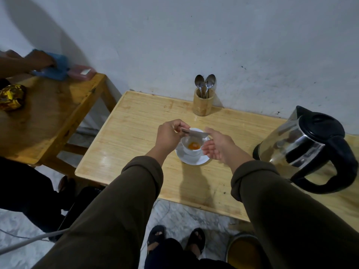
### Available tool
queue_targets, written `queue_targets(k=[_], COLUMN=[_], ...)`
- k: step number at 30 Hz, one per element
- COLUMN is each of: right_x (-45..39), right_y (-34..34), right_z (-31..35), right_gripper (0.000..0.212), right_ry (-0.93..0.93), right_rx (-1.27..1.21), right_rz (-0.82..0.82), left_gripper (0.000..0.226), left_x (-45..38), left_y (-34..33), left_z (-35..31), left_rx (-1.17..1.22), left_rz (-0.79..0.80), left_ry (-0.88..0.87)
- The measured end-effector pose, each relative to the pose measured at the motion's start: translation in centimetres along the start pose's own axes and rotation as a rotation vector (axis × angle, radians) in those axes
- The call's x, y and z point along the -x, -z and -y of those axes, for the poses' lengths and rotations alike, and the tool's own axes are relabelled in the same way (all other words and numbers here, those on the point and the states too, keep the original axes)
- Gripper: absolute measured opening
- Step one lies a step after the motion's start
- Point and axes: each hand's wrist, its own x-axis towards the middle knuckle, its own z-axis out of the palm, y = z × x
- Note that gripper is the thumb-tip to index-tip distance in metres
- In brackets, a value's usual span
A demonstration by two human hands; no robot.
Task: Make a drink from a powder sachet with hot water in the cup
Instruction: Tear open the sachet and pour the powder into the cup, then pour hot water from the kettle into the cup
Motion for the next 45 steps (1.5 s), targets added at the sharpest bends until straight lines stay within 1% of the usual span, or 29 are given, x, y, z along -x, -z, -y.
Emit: queue_targets(k=[2, 4, 5, 8, 9, 11, 15, 18, 19, 21, 24, 26, 29, 31, 32, 34, 36, 40, 42, 45], right_x=[0.4, 0.5, 0.6, 1.1, 1.3, 1.6, 2.1, 2.1, 2.1, 1.9, 1.2, 0.8, 0.2, -0.5, -0.7, -0.5, -0.4, -0.5, -0.6, -0.6], right_y=[-0.2, -0.7, -1.0, -2.4, -3.0, -4.1, -6.6, -8.7, -9.5, -11.2, -13.8, -15.3, -16.9, -17.7, -18.1, -18.5, -18.7, -18.6, -18.5, -18.1], right_z=[-0.3, -0.5, -0.6, -1.1, -1.2, -1.4, -1.6, -1.8, -2.0, -2.5, -3.5, -4.0, -4.5, -4.9, -5.0, -5.0, -4.9, -5.0, -4.9, -4.6], right_gripper=[0.028, 0.014, 0.01, 0.016, 0.015, 0.005, 0.006, 0.007, 0.009, 0.012, 0.017, 0.018, 0.03, 0.027, 0.024, 0.011, 0.029, 0.043, 0.045, 0.04], right_ry=[0.02, 0.052, 0.062, 0.097, 0.103, 0.106, 0.133, 0.145, 0.15, 0.163, 0.171, 0.188, 0.202, 0.196, 0.191, 0.167, 0.155, 0.143, 0.128, 0.111], right_rx=[-0.022, -0.077, -0.099, -0.087, -0.068, -0.048, 0.001, 0.007, 0.021, 0.036, 0.047, 0.049, 0.106, 0.191, 0.236, 0.353, 0.45, 0.517, 0.517, 0.462], right_rz=[0.088, 0.092, 0.076, 0.008, -0.022, -0.087, -0.176, -0.193, -0.184, -0.141, -0.104, -0.141, -0.254, -0.279, -0.267, -0.214, -0.143, -0.054, -0.043, -0.038], left_gripper=[0.023, 0.024, 0.024, 0.033, 0.034, 0.03, 0.037, 0.035, 0.037, 0.037, 0.031, 0.028, 0.02, 0.016, 0.019, 0.028, 0.033, 0.035, 0.035, 0.028], left_x=[0.0, 0.0, 0.0, 0.5, 0.7, 1.1, 1.6, 1.8, 2.0, 2.2, 2.4, 2.4, 2.3, 2.2, 2.1, 2.0, 1.9, 1.6, 1.3, 0.8], left_y=[0.3, 0.9, 1.3, 2.7, 3.2, 4.3, 6.8, 8.5, 9.0, 9.7, 10.3, 10.6, 10.7, 10.6, 10.4, 10.1, 9.8, 9.0, 8.6, 8.0], left_z=[0.2, 0.6, 0.7, 1.2, 1.3, 1.5, 2.7, 4.5, 5.0, 6.0, 7.4, 8.5, 9.6, 10.1, 10.3, 10.5, 10.6, 11.2, 11.5, 11.8], left_rx=[0.024, 0.033, 0.037, 0.011, 0.016, 0.079, 0.248, 0.223, 0.197, 0.162, 0.109, 0.066, -0.008, -0.084, -0.119, -0.185, -0.236, -0.308, -0.343, -0.421], left_rz=[0.025, 0.058, 0.077, 0.105, 0.107, 0.122, 0.238, 0.315, 0.308, 0.238, 0.153, 0.151, 0.156, 0.16, 0.169, 0.208, 0.248, 0.321, 0.338, 0.351], left_ry=[-0.029, -0.052, -0.056, -0.053, -0.027, 0.057, 0.269, 0.285, 0.285, 0.292, 0.309, 0.31, 0.297, 0.278, 0.278, 0.289, 0.286, 0.251, 0.231, 0.249])
